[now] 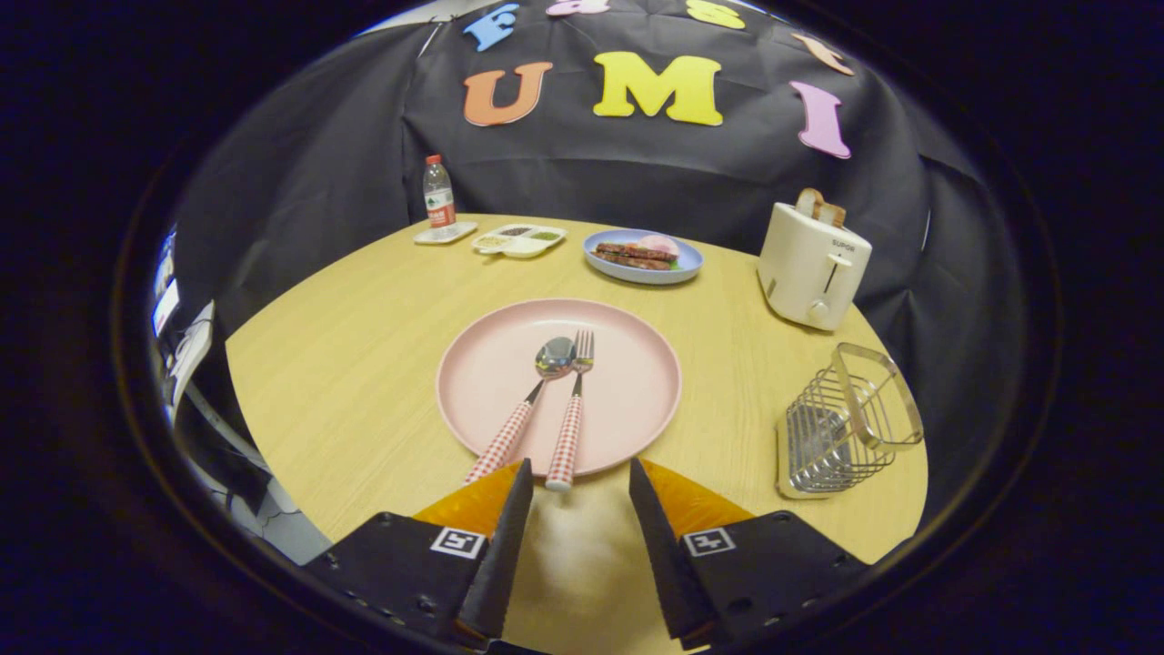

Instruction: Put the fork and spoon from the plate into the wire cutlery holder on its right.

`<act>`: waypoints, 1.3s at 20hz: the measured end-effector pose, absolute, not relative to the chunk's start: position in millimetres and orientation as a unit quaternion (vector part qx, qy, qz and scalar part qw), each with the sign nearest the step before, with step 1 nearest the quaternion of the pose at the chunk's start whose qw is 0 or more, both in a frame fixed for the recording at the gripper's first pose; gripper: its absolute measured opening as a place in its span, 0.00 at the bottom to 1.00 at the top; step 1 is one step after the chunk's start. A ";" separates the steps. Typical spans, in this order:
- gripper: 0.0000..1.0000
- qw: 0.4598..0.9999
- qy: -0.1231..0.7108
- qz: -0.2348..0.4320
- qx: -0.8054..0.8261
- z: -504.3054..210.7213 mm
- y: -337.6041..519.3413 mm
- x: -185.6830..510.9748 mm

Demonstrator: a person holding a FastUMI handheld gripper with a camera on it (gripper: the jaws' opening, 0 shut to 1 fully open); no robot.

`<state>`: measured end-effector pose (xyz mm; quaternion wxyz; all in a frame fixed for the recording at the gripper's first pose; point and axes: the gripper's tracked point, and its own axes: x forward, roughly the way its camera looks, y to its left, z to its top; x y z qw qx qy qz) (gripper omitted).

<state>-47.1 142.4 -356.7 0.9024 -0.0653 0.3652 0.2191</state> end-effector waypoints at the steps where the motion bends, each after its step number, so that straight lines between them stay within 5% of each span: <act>1: 0.58 0.900 0.370 0.220 -0.072 -361.9 143.5 -48.4; 6: 0.20 0.901 0.365 0.220 -0.085 -363.6 143.1 -42.2; 12: 0.03 0.903 0.360 0.216 -0.094 -361.7 136.5 -35.8; 26: 0.01 0.911 0.339 0.224 -0.073 -287.7 118.3 -17.0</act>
